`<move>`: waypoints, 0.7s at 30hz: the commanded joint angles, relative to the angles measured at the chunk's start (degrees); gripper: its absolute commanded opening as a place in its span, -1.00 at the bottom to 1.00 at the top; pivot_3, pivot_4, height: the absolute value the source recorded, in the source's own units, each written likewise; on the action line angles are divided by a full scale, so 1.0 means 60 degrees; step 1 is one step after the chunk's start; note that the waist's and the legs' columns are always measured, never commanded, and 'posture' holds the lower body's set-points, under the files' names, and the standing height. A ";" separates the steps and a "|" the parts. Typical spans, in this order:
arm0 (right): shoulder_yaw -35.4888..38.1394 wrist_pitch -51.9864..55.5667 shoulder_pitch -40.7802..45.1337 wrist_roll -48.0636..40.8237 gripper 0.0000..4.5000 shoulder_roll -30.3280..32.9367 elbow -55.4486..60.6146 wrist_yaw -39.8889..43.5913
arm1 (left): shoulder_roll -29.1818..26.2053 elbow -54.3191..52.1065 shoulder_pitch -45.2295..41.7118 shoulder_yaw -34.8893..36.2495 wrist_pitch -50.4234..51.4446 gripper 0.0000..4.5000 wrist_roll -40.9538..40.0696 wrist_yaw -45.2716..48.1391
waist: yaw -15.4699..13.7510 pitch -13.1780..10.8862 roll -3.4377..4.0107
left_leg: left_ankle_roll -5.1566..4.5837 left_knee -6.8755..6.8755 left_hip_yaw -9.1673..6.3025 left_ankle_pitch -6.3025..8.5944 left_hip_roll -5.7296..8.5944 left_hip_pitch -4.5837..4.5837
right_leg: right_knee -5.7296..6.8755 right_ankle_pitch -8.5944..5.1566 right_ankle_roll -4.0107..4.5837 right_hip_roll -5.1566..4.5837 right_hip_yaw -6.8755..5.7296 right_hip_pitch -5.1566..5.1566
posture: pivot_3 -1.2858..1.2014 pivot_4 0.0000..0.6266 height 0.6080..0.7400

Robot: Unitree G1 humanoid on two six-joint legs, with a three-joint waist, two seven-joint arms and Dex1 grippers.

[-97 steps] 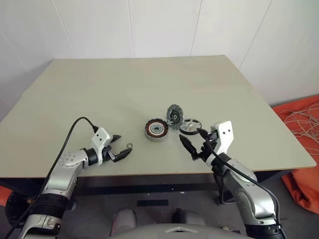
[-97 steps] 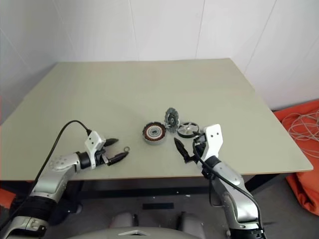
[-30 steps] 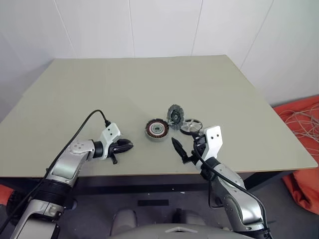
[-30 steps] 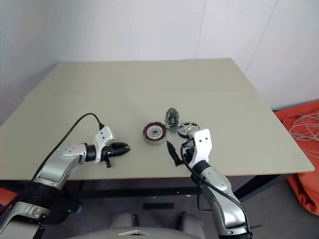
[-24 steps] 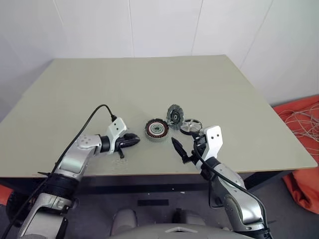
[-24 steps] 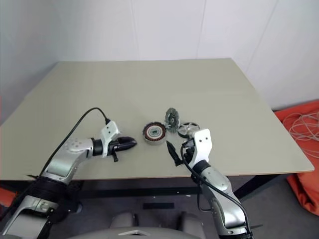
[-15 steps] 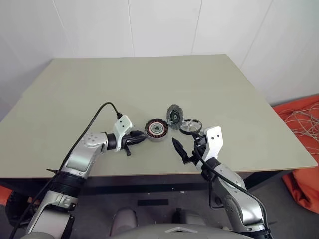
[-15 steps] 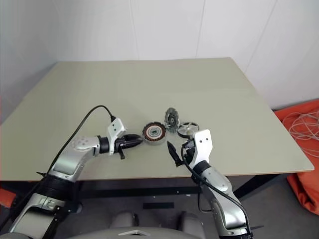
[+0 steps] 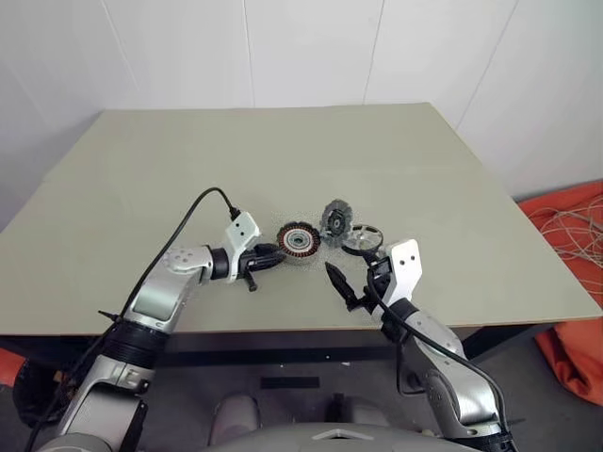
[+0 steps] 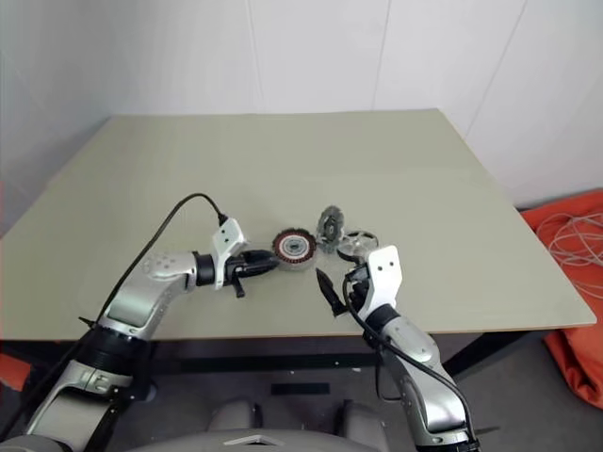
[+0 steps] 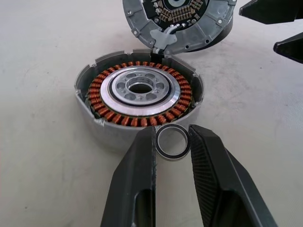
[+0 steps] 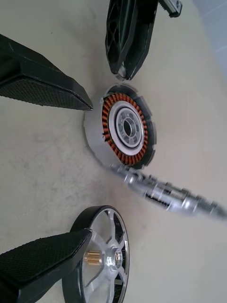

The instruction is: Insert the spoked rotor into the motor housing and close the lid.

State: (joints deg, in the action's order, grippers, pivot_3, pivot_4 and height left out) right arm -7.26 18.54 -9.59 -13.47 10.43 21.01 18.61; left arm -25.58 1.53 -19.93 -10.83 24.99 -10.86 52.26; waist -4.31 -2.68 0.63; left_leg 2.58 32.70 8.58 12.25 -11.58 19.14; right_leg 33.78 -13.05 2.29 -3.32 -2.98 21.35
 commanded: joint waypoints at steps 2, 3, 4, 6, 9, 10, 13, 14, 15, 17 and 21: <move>0.0041 -0.0404 0.0033 0.0010 1.00 -0.0071 0.0074 0.0040 | -0.0428 -0.0587 0.0208 0.0131 0.0069 -0.69 -0.0214 0.0249 | 0.0034 -0.0003 0.0005 | 0.0000 -0.0001 0.0000 0.0000 0.0000 0.0002 | -0.0001 0.0000 0.0000 0.0000 0.0000 0.0003 | 0.03 -1.00 1.00; 0.0026 -0.0426 0.0047 0.0018 1.00 -0.0085 0.0039 0.0036 | -0.0492 -0.0617 0.0224 0.0155 0.0080 -0.69 -0.0250 0.0284 | 0.0039 -0.0004 0.0005 | 0.0000 -0.0001 0.0000 0.0000 0.0000 0.0002 | -0.0001 0.0000 0.0000 0.0000 0.0000 0.0004 | 0.03 -1.00 1.00; 0.0016 -0.0442 0.0057 0.0023 1.00 -0.0095 0.0014 0.0034 | -0.0534 -0.0638 0.0233 0.0169 0.0089 -0.69 -0.0277 0.0304 | 0.0040 -0.0004 0.0006 | 0.0000 -0.0001 0.0000 0.0000 0.0000 0.0001 | 0.0000 -0.0001 0.0000 0.0000 0.0000 0.0003 | 0.03 -1.00 1.00; 0.0008 -0.0468 0.0112 0.0028 1.00 -0.0113 -0.0069 0.0041 | -0.0553 -0.0506 0.0114 0.0188 0.0024 -0.69 -0.0243 0.0266 | 0.0040 -0.0004 0.0006 | -0.0001 -0.0001 0.0001 0.0000 -0.0001 0.0001 | 0.0000 -0.0001 -0.0001 0.0000 0.0000 0.0003 | 0.03 -1.00 1.00; 0.0015 -0.0507 0.0208 0.0030 1.00 -0.0122 -0.0209 0.0075 | -0.0420 -0.0086 -0.0243 0.0121 -0.0219 -0.69 -0.0070 0.0107 | 0.0028 -0.0005 0.0006 | -0.0001 0.0001 0.0000 0.0000 0.0001 -0.0002 | 0.0000 -0.0001 -0.0001 -0.0001 0.0000 -0.0003 | 0.03 -1.00 1.00; 0.0021 -0.0525 0.0234 0.0032 1.00 -0.0119 -0.0253 0.0088 | -0.0343 0.0020 -0.0366 0.0088 -0.0250 -0.69 -0.0046 0.0072 | 0.0026 -0.0006 0.0006 | 0.0000 0.0003 0.0000 0.0000 0.0002 -0.0002 | 0.0000 -0.0001 -0.0001 -0.0001 -0.0001 -0.0005 | 0.03 -1.00 1.00; 0.0080 -0.0576 0.0270 0.0016 1.00 -0.0098 -0.0364 0.0134 | -0.0066 0.0299 -0.0737 -0.0013 -0.0321 -0.69 0.0003 -0.0024 | 0.0035 -0.0006 0.0006 | 0.0000 0.0003 0.0000 0.0000 0.0002 -0.0001 | 0.0000 -0.0001 -0.0001 -0.0001 -0.0001 -0.0004 | 0.03 -1.00 1.00; 0.0098 -0.0594 0.0267 0.0012 1.00 -0.0091 -0.0386 0.0145 | 0.0033 0.0388 -0.0855 -0.0044 -0.0341 -0.69 0.0028 -0.0059 | 0.0036 -0.0007 0.0006 | 0.0001 0.0002 0.0000 -0.0001 0.0001 0.0001 | 0.0000 0.0000 -0.0001 -0.0001 -0.0001 -0.0002 | 0.03 -1.00 1.00; 0.0110 -0.0611 0.0261 0.0012 1.00 -0.0085 -0.0400 0.0152 | 0.0120 0.0472 -0.0956 -0.0078 -0.0364 -0.69 0.0050 -0.0074 | 0.0036 -0.0007 0.0006 | 0.0001 0.0002 0.0000 -0.0001 0.0002 0.0003 | -0.0001 0.0000 0.0000 -0.0001 -0.0001 -0.0001 | 0.03 -1.00 1.00; 0.0116 -0.0642 0.0235 0.0018 1.00 -0.0083 -0.0406 0.0154 | 0.0262 0.0649 -0.1118 -0.0169 -0.0432 -0.69 0.0122 -0.0086 | 0.0034 -0.0007 0.0006 | 0.0014 0.0000 0.0001 -0.0008 0.0001 0.0008 | -0.0001 0.0009 0.0017 0.0000 -0.0001 0.0003 | 0.03 -1.00 1.00; 0.0071 -0.0692 0.0146 0.0055 1.00 -0.0103 -0.0346 0.0121 | 0.0512 0.1288 -0.1424 -0.0390 -0.0745 -0.69 0.0407 -0.0131 | 0.0034 -0.0007 0.0006 | 0.0022 0.0000 0.0001 -0.0013 0.0002 0.0013 | -0.0002 0.0029 0.0053 0.0000 -0.0001 0.0008 | 0.03 -1.00 1.00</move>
State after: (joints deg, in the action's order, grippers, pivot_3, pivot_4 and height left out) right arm -7.20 15.82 -9.00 -13.13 10.00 17.78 19.18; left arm -22.64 8.60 -26.92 -13.10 22.22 -9.27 51.94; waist -4.11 -2.72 0.66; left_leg 2.72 32.69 8.59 12.17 -11.56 19.21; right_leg 33.76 -12.88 2.60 -3.32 -2.98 21.39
